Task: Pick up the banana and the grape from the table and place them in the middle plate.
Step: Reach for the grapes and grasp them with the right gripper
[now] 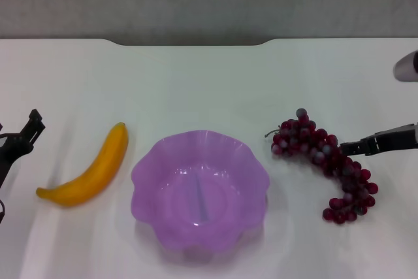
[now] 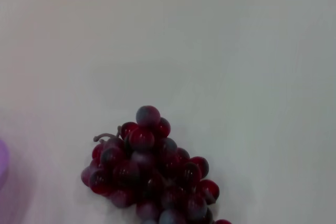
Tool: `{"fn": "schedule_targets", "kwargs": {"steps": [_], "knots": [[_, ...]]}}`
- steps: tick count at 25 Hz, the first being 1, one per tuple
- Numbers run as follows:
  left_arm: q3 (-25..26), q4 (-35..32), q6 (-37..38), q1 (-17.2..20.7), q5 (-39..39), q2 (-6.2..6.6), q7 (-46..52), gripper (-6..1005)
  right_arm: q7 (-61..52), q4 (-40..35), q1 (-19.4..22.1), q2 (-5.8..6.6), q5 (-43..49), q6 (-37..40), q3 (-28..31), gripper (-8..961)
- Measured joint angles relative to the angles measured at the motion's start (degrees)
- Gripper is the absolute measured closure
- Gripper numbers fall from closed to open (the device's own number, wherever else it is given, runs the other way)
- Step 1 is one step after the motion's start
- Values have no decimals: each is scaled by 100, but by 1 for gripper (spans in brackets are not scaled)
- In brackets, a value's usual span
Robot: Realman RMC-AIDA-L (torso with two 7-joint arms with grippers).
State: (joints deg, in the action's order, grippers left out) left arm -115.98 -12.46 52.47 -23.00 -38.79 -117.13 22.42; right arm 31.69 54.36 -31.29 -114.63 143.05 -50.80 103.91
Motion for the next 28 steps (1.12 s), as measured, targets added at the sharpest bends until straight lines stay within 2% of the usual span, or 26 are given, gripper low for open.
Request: {"fn": "schedule_targets", "kwargs": {"steps": [13, 18, 28], "knots": [[-3, 8, -1, 3, 17, -13, -15, 109, 65, -572, -221, -33, -247, 564, -825, 85], [-3, 20, -1, 1, 26, -12, -14, 109, 63, -933, -395, -24, -255, 685, -870, 86], [-12, 20, -1, -3, 30, -20, -19, 108, 82, -1283, -442, -24, -235, 973, -883, 87]]}}
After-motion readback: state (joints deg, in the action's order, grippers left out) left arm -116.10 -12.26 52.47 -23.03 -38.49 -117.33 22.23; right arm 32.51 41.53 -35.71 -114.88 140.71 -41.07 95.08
